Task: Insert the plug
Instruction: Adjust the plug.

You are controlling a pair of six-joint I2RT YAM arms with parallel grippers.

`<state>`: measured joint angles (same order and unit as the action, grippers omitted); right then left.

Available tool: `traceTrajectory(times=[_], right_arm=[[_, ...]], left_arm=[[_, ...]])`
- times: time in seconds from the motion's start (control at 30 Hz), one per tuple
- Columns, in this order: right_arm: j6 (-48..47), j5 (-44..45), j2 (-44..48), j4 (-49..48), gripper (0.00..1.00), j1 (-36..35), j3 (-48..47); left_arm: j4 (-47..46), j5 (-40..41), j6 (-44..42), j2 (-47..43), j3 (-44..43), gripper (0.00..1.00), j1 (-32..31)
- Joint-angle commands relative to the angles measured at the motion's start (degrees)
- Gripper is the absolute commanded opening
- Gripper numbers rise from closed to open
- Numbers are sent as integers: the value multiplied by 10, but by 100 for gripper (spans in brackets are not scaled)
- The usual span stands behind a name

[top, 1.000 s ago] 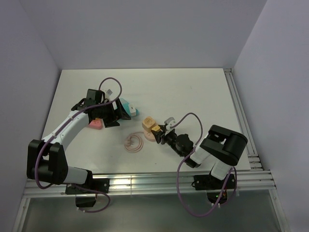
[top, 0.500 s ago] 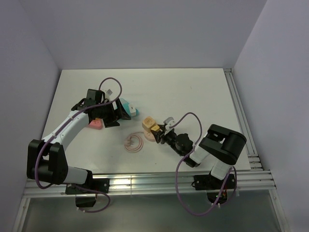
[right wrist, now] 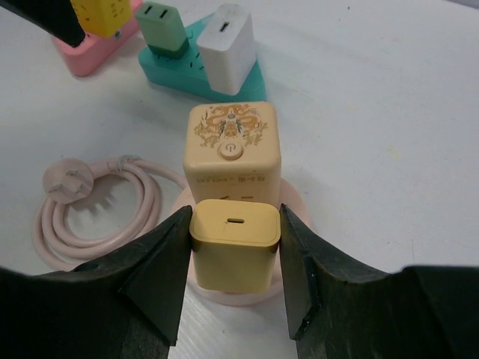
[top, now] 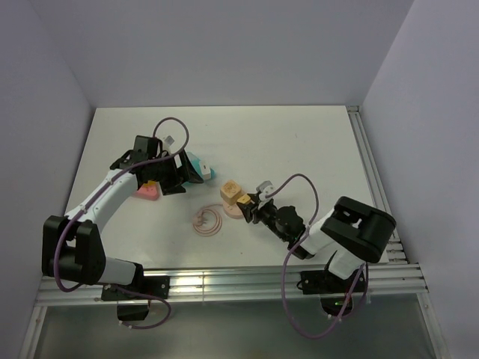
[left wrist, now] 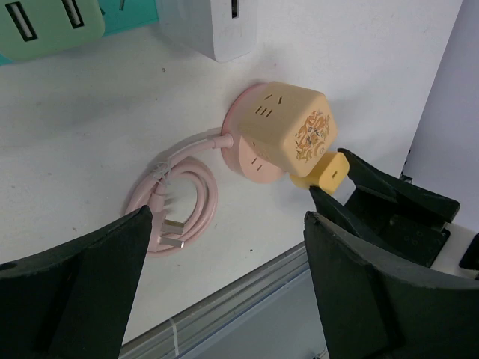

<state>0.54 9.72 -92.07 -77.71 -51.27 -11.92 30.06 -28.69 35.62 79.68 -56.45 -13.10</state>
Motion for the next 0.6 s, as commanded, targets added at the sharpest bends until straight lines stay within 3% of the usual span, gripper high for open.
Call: traceTrajectory(times=[0.0, 0.07, 0.2, 0.33, 0.43, 0.47, 0.57], right_arm=[[11, -2, 66, -121, 0, 4, 8], [18, -1, 106, -95, 0, 5, 7], [53, 8, 190, 116, 0, 5, -38], [86, 7, 265, 227, 0, 3, -54], [130, 57, 319, 372, 0, 4, -106], [133, 63, 324, 469, 0, 5, -128], [174, 81, 303, 640, 0, 6, -236]], left_arm=[[1, -17, -4, -10, -29, 88, -3], [3, -20, -1, -15, -33, 89, -4], [9, -14, 5, -22, -38, 89, -15], [-1, -8, 5, -28, -34, 89, -26], [-39, -15, 2, -45, -15, 89, -38], [-54, -21, 3, -51, -7, 89, -39], [-119, -29, 12, -80, 23, 90, -53]])
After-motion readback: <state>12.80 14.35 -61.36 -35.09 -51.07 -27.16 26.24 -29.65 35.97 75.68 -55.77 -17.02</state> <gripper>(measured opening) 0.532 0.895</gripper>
